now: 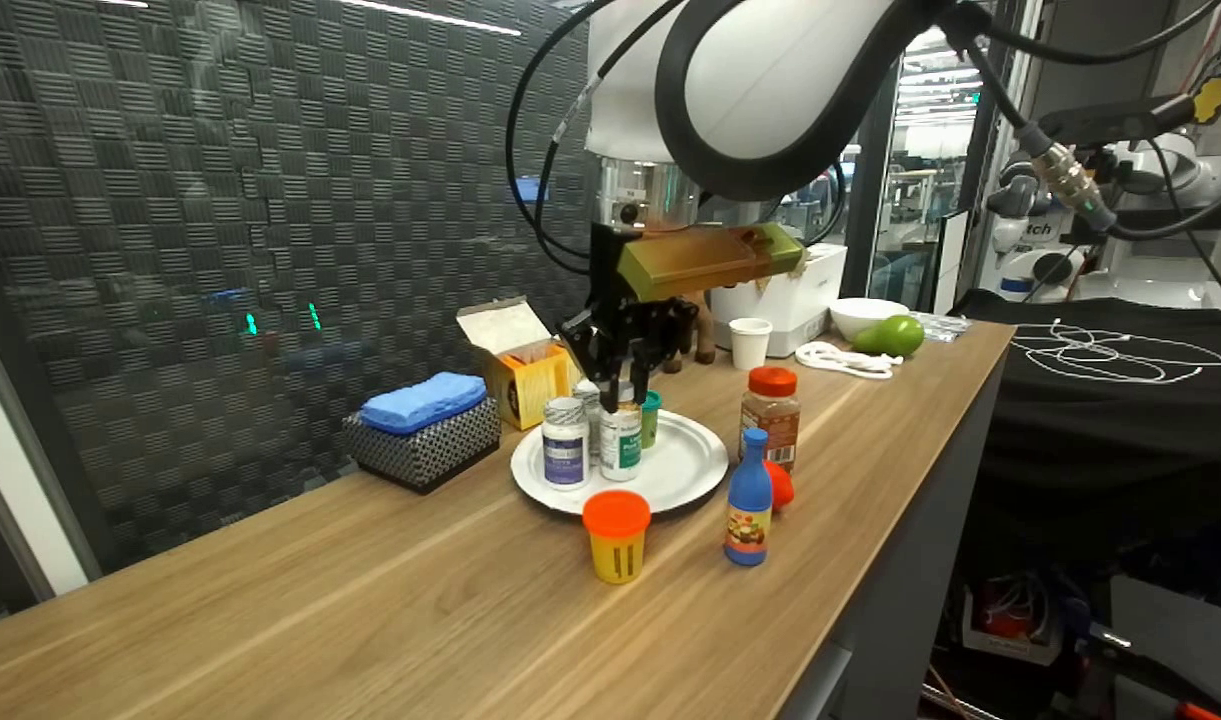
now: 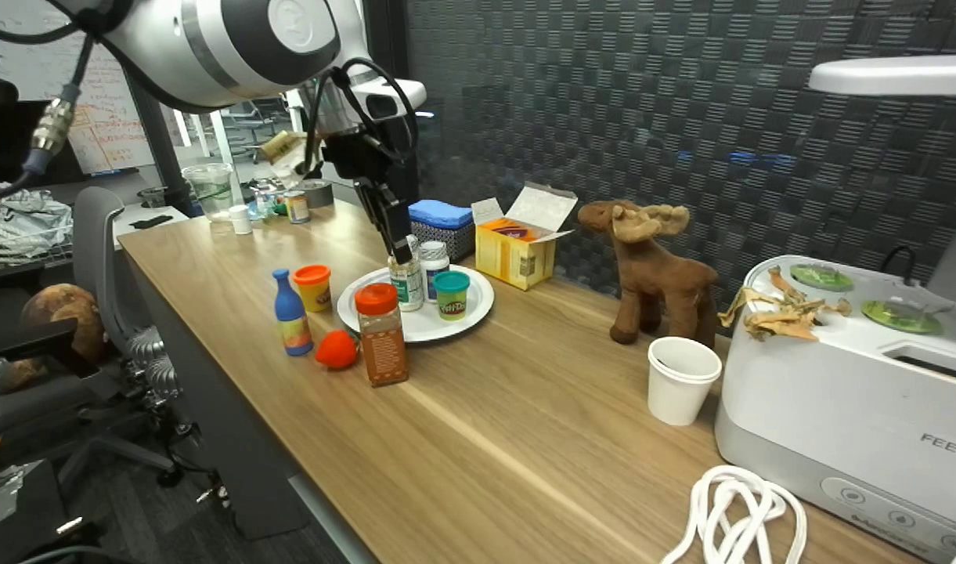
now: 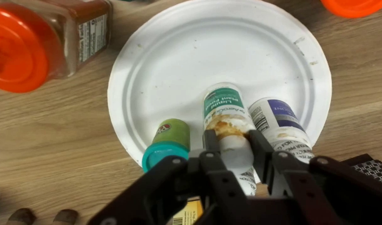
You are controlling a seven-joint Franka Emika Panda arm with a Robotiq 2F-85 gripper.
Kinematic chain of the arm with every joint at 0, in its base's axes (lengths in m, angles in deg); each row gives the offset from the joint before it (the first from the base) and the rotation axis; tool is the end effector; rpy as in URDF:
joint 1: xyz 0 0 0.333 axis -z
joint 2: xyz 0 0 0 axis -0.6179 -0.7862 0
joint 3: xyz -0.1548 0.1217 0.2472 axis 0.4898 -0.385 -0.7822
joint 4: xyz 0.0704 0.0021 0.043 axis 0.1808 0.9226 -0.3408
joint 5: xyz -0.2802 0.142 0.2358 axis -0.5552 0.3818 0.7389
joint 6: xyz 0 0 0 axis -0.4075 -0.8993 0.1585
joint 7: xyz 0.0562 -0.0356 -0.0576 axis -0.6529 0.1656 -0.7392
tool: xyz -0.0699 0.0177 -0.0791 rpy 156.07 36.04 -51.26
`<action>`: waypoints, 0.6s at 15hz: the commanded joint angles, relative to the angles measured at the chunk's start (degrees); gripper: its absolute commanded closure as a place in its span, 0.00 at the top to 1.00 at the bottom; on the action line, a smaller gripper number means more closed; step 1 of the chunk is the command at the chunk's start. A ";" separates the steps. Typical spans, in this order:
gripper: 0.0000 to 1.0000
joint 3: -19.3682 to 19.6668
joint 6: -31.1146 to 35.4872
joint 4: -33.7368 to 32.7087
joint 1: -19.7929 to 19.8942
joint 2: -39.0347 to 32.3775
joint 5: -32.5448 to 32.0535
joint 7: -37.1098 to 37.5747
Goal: Pick up all the items surrounding the white plate and arrange them on the plate
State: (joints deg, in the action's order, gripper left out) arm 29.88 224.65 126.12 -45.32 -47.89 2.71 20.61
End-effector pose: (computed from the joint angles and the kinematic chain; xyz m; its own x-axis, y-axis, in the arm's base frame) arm 0.5733 0.1056 0.3530 0.9369 -0.2556 0.2386 -0.2729 -0.9611 0.0417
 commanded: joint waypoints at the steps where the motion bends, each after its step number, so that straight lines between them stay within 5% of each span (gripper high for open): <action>1: 0.08 0.71 0.87 -1.74 -0.60 -1.15 0.30 -0.55; 9: 0.08 1.42 0.80 -3.92 -1.35 -2.75 -1.52 0.29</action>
State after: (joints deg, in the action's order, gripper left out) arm 30.33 224.81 124.07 -45.59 -49.59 2.23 20.61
